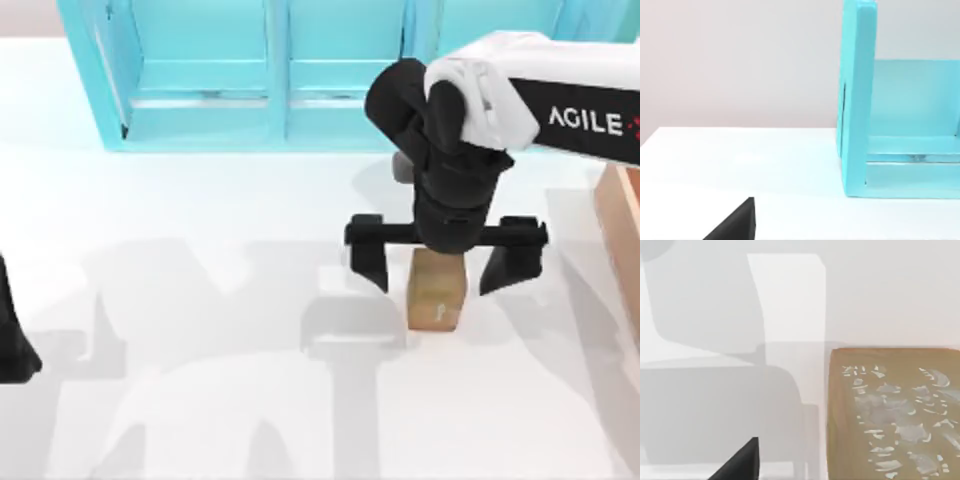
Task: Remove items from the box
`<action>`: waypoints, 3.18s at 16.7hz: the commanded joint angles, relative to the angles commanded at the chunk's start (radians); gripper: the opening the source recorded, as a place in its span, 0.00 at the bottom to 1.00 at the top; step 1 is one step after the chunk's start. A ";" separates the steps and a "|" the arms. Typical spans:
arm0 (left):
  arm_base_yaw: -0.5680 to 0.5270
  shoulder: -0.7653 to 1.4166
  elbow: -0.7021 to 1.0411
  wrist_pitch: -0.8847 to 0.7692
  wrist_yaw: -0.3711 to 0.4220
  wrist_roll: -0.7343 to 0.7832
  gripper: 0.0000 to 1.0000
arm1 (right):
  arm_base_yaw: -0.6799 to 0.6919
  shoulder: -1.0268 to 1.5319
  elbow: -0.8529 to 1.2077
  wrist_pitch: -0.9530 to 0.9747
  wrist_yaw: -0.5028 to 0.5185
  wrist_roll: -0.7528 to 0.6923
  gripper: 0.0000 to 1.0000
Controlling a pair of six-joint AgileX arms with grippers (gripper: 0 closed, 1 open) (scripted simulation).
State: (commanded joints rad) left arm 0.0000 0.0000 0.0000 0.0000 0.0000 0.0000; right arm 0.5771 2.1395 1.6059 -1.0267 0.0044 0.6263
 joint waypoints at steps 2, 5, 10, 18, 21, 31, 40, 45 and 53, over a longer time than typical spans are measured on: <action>0.000 0.000 0.000 0.000 0.000 0.000 1.00 | 0.000 -0.012 0.051 -0.065 0.000 -0.001 1.00; 0.000 0.000 0.000 0.000 0.000 0.000 1.00 | -0.001 -0.028 0.123 -0.185 -0.002 -0.001 1.00; 0.000 0.000 0.000 0.000 0.000 0.000 1.00 | -0.003 -0.056 0.186 -0.250 -0.001 -0.004 1.00; 0.000 0.000 0.000 0.000 0.000 0.000 1.00 | -0.161 -0.067 0.192 -0.277 -0.001 -0.163 1.00; 0.000 0.000 0.000 0.000 0.000 0.000 1.00 | -0.378 -0.093 0.185 -0.305 -0.004 -0.381 1.00; 0.000 0.000 0.000 0.000 0.000 0.000 1.00 | -0.911 -0.193 0.150 -0.353 -0.010 -0.911 1.00; 0.000 0.000 0.000 0.000 0.000 0.000 1.00 | -0.904 -0.174 0.066 -0.249 -0.010 -0.903 1.00; 0.000 0.000 0.000 0.000 0.000 0.000 1.00 | -0.904 -0.149 -0.103 -0.056 -0.010 -0.903 1.00; 0.000 0.000 0.000 0.000 0.000 0.000 1.00 | -0.906 -0.138 -0.173 0.026 -0.010 -0.905 1.00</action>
State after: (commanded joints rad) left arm 0.0000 0.0000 0.0000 0.0000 0.0000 0.0000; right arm -0.3291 2.0016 1.4329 -1.0010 -0.0053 -0.2783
